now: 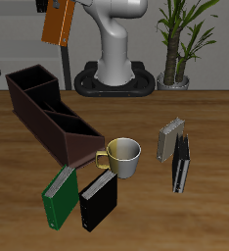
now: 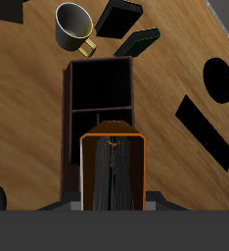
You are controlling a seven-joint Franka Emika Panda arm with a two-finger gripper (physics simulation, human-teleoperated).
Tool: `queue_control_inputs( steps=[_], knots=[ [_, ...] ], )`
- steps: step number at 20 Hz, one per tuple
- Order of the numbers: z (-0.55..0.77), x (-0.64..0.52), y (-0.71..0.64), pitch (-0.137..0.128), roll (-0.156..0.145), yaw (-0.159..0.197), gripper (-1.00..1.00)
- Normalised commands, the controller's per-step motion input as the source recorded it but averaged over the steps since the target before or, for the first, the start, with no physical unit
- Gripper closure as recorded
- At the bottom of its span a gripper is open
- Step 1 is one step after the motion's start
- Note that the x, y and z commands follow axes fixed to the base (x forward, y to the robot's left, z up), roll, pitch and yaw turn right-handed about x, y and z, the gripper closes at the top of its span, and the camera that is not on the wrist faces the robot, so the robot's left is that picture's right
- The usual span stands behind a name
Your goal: Place the orange book into the right desk caddy's back compartment
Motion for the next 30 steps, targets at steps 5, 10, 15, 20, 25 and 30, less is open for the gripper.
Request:
queue_control_inputs(
  steps=[5,10,15,20,25,30],
  knots=[
    [0.09,0.13,-0.15,-0.013,-0.042,-0.028,1.0],
    [0.11,0.09,-0.06,0.015,-0.042,-0.082,1.0],
    [0.1,0.13,0.07,0.038,-0.021,-0.082,1.0],
    [0.12,0.12,0.21,0.015,0.024,-0.025,1.0],
    [0.2,0.13,0.23,0.032,0.027,-0.055,1.0],
    [0.06,0.08,0.07,0.005,0.005,-0.018,1.0]
  ],
)
